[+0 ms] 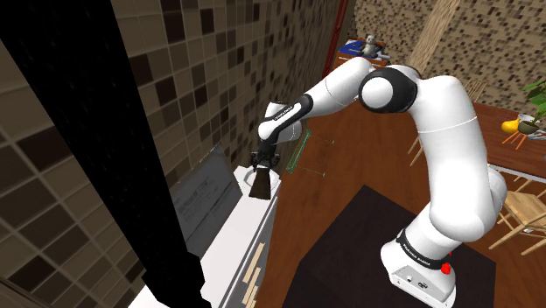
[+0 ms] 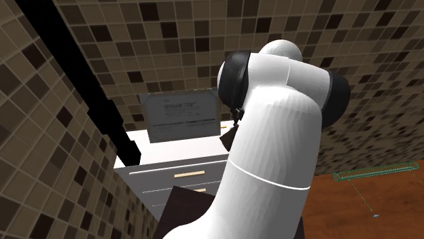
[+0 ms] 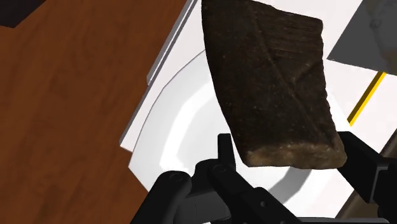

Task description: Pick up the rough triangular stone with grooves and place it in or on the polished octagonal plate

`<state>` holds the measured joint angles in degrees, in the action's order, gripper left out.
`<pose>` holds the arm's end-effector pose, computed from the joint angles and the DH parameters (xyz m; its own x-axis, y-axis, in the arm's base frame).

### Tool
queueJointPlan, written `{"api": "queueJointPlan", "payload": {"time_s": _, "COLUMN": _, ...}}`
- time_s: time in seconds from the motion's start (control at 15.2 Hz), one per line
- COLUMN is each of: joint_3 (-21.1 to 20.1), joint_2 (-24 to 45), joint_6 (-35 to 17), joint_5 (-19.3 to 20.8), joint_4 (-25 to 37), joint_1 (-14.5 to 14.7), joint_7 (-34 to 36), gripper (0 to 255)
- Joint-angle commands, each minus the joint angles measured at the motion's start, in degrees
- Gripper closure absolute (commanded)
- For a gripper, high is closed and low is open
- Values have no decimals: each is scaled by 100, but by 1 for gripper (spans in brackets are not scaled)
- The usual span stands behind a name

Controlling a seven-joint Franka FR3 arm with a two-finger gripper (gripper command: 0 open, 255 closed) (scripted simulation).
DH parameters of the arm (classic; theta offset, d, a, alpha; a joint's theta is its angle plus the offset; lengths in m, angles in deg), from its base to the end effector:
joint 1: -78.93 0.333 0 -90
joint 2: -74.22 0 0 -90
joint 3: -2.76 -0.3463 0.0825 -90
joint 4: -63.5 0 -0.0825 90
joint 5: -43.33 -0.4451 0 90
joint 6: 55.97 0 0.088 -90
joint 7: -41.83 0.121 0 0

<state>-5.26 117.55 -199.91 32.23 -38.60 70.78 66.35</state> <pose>0.7045 -0.0049 0.0899 0.8105 -0.5723 -0.1249 -0.5858 -0.7931 -0.1666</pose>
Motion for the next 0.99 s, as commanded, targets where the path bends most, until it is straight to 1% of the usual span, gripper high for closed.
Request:
{"api": "queueJointPlan", "payload": {"time_s": 0.0, "joint_3": 45, "joint_2": 209, "joint_6": 222, "joint_5": 42, "joint_4": 412, "joint_1": -62, "joint_7": -54, "gripper": 255}}
{"api": "queueJointPlan", "payload": {"time_s": 0.2, "joint_3": 124, "joint_2": 715, "joint_6": 688, "joint_5": 123, "joint_4": 1353, "joint_1": -170, "joint_7": -147, "gripper": 255}}
{"api": "queueJointPlan", "payload": {"time_s": 0.26, "joint_3": 158, "joint_2": 994, "joint_6": 942, "joint_5": 160, "joint_4": 1871, "joint_1": -218, "joint_7": -185, "gripper": 255}}
{"api": "queueJointPlan", "payload": {"time_s": 0.92, "joint_3": 164, "joint_2": 1659, "joint_6": 645, "joint_5": 164, "joint_4": 2232, "joint_1": -195, "joint_7": -258, "gripper": 255}}
